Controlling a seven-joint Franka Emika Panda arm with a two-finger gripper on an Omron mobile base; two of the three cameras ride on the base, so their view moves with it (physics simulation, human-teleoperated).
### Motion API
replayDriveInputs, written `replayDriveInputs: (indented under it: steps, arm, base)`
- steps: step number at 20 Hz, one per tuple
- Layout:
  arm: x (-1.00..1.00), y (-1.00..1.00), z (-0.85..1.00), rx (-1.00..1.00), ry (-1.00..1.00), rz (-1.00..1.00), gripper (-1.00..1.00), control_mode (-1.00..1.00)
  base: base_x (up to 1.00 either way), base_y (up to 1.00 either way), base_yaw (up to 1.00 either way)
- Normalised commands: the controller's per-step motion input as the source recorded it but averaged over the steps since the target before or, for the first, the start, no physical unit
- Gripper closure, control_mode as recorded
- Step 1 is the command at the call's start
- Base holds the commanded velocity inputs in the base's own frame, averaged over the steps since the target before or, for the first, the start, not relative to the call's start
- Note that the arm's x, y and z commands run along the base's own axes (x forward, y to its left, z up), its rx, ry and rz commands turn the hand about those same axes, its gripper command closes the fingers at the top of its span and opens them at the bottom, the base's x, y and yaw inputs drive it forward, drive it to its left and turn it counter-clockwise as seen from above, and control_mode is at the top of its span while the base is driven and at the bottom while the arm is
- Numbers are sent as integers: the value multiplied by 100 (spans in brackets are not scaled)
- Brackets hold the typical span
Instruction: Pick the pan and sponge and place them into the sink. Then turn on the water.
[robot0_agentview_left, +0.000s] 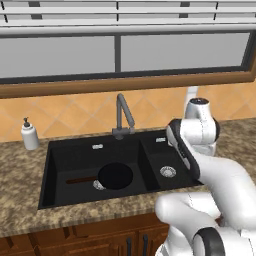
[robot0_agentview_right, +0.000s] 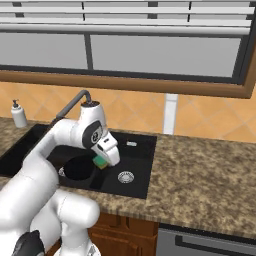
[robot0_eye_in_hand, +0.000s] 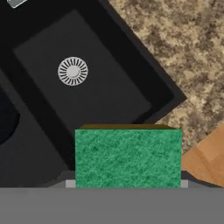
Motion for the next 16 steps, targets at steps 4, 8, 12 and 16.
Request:
replayDriveInputs:
  steps: [4,8,12,16]
  arm:
    - [-5,100,4,-16,0,42,100,-100]
    - [0,100,0,-23,0,37,100,-100]
    - [12,100,0,-23,0,27,100,-100]
    - [10,100,0,-22,4,12,100,-100]
  base:
    - [0,0,0]
    - [0,0,0]
    - [0,0,0]
    - [0,0,0]
